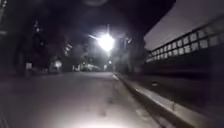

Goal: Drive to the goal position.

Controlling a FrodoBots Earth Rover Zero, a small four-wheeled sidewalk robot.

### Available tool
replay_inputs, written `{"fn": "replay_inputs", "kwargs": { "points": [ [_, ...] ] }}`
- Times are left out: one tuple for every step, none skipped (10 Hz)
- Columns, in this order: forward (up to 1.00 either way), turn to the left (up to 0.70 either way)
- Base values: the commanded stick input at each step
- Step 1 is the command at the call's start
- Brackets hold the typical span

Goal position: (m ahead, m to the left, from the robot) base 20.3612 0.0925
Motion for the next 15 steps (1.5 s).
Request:
{"fn": "replay_inputs", "kwargs": {
  "points": [
    [0.49, 0.04],
    [0.49, 0.01],
    [0.49, -0.14],
    [0.49, -0.4],
    [0.49, -0.36],
    [0.49, -0.15],
    [0.49, 0.04],
    [0.49, -0.4],
    [0.49, -0.29],
    [0.49, -0.05],
    [0.49, 0.04],
    [0.49, -0.31],
    [0.49, -0.49],
    [0.49, -0.3],
    [0.49, -0.02]
  ]
}}
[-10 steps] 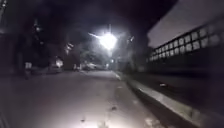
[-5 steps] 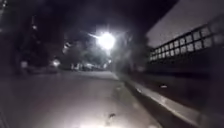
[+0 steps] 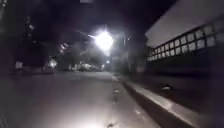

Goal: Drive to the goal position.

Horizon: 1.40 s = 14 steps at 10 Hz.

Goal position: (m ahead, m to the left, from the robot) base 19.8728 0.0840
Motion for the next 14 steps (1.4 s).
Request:
{"fn": "replay_inputs", "kwargs": {
  "points": [
    [0.49, 0.04],
    [0.49, 0.04],
    [0.49, 0.04],
    [0.49, 0.04],
    [0.49, 0.04],
    [0.49, 0.04],
    [0.49, 0.04],
    [0.49, 0.04],
    [0.49, 0.04],
    [0.49, 0.04],
    [0.49, 0.04],
    [0.49, 0.04],
    [0.49, 0.04],
    [0.49, 0.04]
  ]
}}
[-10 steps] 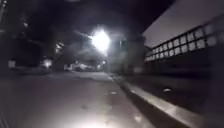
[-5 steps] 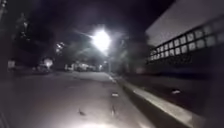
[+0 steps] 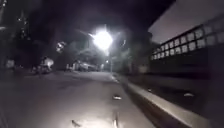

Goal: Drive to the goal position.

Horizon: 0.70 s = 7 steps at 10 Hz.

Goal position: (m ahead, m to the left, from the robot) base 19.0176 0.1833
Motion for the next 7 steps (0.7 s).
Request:
{"fn": "replay_inputs", "kwargs": {
  "points": [
    [0.49, 0.04],
    [0.49, 0.04],
    [0.49, 0.04],
    [0.49, 0.04],
    [0.49, 0.04],
    [0.49, 0.04],
    [0.49, 0.04]
  ]
}}
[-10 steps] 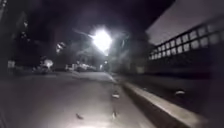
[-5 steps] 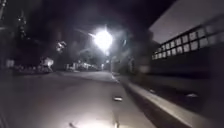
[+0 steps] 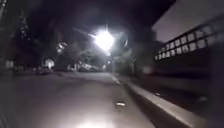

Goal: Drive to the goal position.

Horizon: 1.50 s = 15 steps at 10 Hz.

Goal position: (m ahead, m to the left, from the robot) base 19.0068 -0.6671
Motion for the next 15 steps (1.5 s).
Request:
{"fn": "replay_inputs", "kwargs": {
  "points": [
    [0.49, 0.04],
    [0.49, 0.04],
    [0.49, 0.04],
    [0.49, 0.04],
    [0.49, 0.04],
    [0.49, 0.04],
    [0.49, 0.04],
    [0.49, 0.04],
    [0.49, 0.04],
    [0.49, 0.04],
    [0.49, 0.04],
    [0.49, 0.04],
    [0.49, 0.04],
    [0.49, 0.04],
    [0.49, 0.04]
  ]
}}
